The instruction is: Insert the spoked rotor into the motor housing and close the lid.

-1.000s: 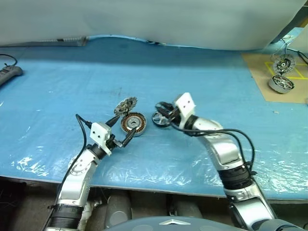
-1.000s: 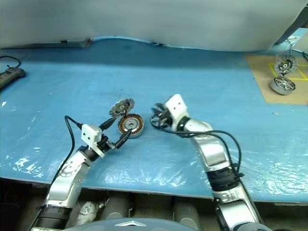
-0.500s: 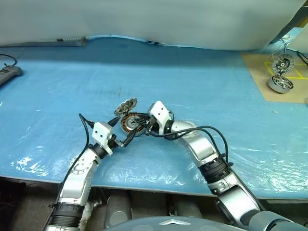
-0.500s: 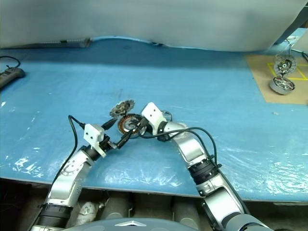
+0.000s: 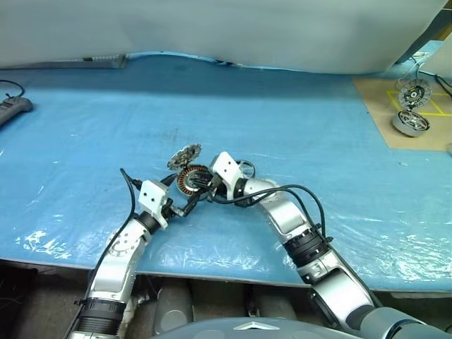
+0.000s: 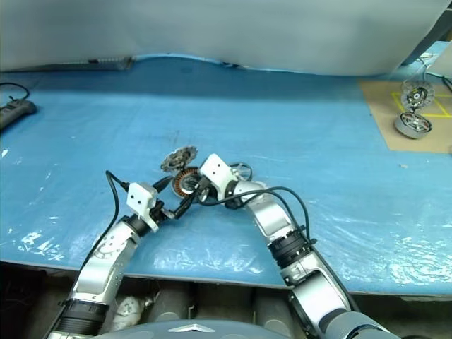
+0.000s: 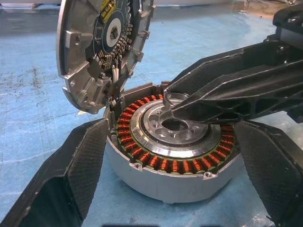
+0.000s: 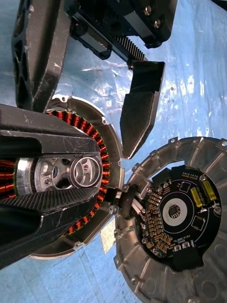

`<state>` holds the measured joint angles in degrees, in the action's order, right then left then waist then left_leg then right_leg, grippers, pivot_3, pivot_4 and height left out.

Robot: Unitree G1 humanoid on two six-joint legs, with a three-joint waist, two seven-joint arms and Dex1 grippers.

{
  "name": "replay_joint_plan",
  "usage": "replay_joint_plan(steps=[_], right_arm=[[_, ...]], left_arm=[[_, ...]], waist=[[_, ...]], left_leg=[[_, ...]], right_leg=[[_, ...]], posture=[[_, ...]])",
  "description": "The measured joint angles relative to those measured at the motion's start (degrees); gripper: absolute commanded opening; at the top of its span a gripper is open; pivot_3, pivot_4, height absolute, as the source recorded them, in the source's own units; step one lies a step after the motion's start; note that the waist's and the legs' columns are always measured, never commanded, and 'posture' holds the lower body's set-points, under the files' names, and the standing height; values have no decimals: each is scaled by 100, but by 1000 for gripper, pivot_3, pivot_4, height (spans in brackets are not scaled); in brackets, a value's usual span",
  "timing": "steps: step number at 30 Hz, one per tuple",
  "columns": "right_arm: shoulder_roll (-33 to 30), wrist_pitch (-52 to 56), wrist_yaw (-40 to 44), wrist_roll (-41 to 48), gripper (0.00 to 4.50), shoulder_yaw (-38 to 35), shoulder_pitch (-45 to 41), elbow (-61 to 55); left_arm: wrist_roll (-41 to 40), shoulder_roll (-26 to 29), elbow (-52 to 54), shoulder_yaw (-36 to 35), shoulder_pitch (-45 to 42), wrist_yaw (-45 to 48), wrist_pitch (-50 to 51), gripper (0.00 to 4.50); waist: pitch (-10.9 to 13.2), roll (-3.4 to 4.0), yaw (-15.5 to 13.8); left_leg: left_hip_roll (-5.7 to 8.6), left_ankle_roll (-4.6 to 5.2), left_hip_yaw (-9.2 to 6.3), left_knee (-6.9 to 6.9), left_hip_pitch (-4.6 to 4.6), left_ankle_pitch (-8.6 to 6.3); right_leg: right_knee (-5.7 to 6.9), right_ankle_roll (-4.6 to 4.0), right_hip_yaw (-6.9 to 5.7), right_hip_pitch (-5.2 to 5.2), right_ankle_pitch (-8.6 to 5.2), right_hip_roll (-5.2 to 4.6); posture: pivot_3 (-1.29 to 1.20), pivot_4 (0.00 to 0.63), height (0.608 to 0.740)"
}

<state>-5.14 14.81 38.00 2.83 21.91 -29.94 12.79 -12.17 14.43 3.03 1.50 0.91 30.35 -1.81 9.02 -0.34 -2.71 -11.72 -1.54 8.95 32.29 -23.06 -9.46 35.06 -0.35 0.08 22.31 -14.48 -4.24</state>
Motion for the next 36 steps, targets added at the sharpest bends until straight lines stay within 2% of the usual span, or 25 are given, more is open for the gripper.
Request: replay_joint_plan(steps=[9, 11, 12, 17, 22, 27, 30, 36], right_arm=[[19, -57, 81, -94, 556, 9, -87, 150], [19, -57, 82, -126, 1333, 8, -96, 162], [17, -57, 74, -140, 1506, 0, -104, 171], [-31, -55, 47, -198, 3049, -140, -135, 192], [-63, 232, 105, -85, 3049, -301, -50, -38], [-140, 769, 347, 415, 3049, -526, 110, -784], [-251, 1119, 332, 656, 2454, -735, 143, -1279], [-614, 1469, 282, 754, 407, -891, 413, -1666]], left_arm=[[21, -3, -31, 17, -26, -15, -4, 4500], [23, -4, -42, 17, -30, -15, -8, 4500], [25, -3, -45, 17, -30, -13, -11, 4500], [32, -4, -50, 31, -29, 14, -16, 4500], [31, -46, -48, 40, -32, 39, -20, 4500], [18, -98, -44, 35, -51, -11, -14, 4500], [-31, -93, -29, 13, -45, -42, 62, 4500], [-156, -42, -2, -52, 2, -33, 131, 4500]], waist=[[0, 0, -7], [0, 0, -7], [0, 0, -7], [0, 0, -20], [0, 0, -42], [0, 0, -33], [0, 0, -40], [0, 0, -60]], left_leg=[[1, 0, 0, 5, 2, 0], [1, 0, 0, 8, 2, 0], [1, 0, 0, 9, 3, 0], [2, 0, 0, 13, 2, 0], [2, 0, -1, 13, 0, 0], [-1, 1, -2, 12, 0, 0], [1, 0, -2, 13, 0, 0], [-1, 0, -1, 12, 2, 0]], right_leg=[[6, -2, 0, -2, -1, -2], [9, -3, 0, -2, -2, -2], [11, -4, 0, -2, -2, -3], [15, -19, 1, -2, -11, -5], [15, -17, 0, -2, -10, -5], [18, 0, 0, 2, 0, -3], [18, 0, 0, 1, 0, -4], [19, 0, 1, 3, -1, -3]], posture=[[0, 150, 740], [0, 150, 740], [0, 150, 740], [0, 150, 740], [0, 150, 740], [0, 150, 740], [0, 150, 740], [0, 150, 740]])
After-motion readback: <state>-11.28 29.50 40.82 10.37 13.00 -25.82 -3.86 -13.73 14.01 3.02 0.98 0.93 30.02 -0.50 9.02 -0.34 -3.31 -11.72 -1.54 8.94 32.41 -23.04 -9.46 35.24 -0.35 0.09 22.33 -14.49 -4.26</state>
